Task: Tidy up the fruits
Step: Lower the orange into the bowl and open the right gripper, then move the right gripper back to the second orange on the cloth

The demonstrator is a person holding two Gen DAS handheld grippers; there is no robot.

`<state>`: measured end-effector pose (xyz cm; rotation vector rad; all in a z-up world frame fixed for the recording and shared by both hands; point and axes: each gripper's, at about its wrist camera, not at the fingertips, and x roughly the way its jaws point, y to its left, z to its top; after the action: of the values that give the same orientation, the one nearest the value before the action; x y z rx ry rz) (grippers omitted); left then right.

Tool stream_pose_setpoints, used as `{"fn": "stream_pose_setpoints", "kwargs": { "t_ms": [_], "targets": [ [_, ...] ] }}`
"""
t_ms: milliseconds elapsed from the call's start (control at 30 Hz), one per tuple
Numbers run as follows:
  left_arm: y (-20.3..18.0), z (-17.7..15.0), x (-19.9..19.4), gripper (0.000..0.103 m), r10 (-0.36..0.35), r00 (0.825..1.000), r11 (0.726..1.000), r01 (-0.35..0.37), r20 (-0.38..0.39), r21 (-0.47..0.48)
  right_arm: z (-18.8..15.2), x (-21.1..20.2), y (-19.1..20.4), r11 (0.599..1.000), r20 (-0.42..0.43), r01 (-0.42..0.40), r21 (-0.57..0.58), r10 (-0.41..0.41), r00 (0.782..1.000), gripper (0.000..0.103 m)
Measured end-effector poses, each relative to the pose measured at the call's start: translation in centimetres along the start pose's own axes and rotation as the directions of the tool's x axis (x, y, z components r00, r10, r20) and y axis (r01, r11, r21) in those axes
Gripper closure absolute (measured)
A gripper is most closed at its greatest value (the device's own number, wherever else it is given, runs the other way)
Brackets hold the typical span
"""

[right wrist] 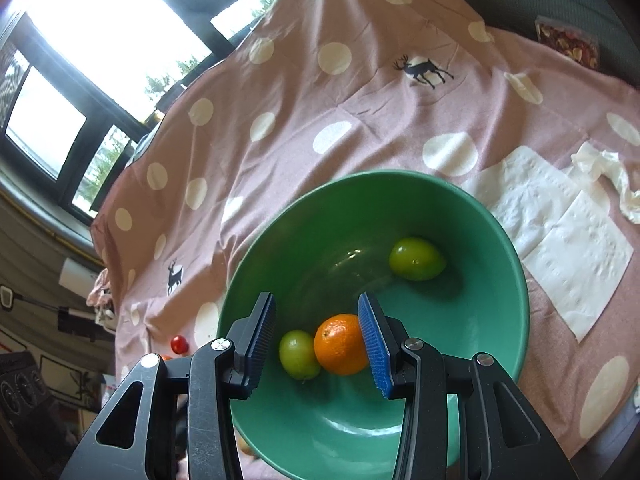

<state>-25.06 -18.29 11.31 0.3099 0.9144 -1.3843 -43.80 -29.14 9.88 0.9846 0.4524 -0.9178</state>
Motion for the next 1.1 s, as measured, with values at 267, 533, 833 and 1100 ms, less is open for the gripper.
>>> {"fn": "stream_pose_setpoints", "kwargs": {
  "t_ms": [267, 533, 833, 1100],
  "targets": [
    [8.6, -1.9, -6.3, 0.023, 0.184, 0.976, 0.960, -0.152, 0.119, -0.237, -0.3, -0.3, 2.9, 0.995, 0.055, 0.039, -0.087, -0.034, 0.998, 0.058],
    [16.0, -4.7, -7.0, 0.022, 0.293, 0.952, 0.884, -0.233, 0.090, -0.406, -2.1, 0.7, 7.9, 0.970, 0.072, 0.038, -0.240, -0.021, 0.997, 0.050],
    [20.0, -5.9, -7.6, 0.015, 0.336, 0.940, 0.824, -0.263, 0.059, -0.501, -5.3, 3.6, 13.2, 0.918, -0.007, -0.023, -0.396, 0.022, 1.000, 0.049],
    [23.2, -6.8, -9.0, 0.015, 0.416, 0.909, 0.725, -0.315, 0.023, -0.613, -7.9, 7.9, 17.8, 0.897, -0.171, -0.116, -0.426, 0.047, 0.984, 0.049]
  ]
}}
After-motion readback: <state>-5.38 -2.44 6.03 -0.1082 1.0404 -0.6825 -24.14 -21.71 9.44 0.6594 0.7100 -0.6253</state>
